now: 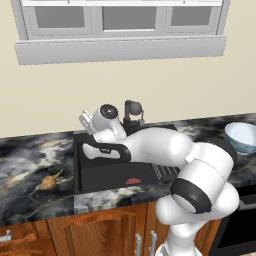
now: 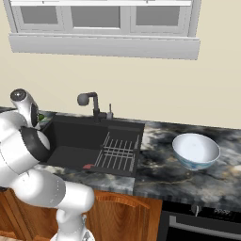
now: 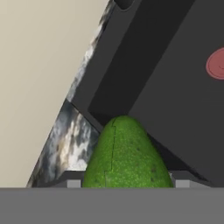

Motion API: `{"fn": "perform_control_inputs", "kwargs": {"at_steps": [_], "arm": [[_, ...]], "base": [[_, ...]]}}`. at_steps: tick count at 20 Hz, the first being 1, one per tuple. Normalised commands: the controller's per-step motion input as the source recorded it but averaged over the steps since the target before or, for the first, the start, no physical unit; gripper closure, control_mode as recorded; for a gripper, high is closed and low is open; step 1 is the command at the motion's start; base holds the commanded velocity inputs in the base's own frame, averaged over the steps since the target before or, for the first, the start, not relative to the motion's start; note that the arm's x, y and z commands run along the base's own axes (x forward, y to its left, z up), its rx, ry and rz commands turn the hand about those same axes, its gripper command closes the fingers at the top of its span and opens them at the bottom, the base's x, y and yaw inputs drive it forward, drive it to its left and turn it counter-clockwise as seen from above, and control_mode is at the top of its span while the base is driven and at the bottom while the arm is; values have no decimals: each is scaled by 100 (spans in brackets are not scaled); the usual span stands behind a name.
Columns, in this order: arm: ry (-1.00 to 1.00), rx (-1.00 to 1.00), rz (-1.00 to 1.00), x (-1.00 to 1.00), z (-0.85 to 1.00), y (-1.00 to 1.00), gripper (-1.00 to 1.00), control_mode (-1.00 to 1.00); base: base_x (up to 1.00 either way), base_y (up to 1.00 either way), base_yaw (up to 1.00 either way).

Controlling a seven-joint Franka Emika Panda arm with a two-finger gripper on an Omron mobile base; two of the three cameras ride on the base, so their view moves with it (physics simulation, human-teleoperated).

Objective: Remove the onion and avocado from the sink. Then move the bowl and cup from the counter to the sink for washing.

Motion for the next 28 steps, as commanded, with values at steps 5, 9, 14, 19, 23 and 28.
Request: {"fn": "perform_control_inputs", "kwargs": {"at_steps": [5,9,14,19,23,28], "arm": [[0,1,-6,-9,9,31,100,-100],[3,5,-4,-9,14,26,100,-100],[9,8,-3,-10,15,23,100,-100],[13,8,-2,-12,9,20,100,-100],[7,2,-4,-11,0,21,100,-100],[6,0,-2,-6,-4,19,100,-100]], "base": [[0,0,0],[0,0,0],[0,0,0],[0,0,0],[0,0,0],[0,0,0]]}}
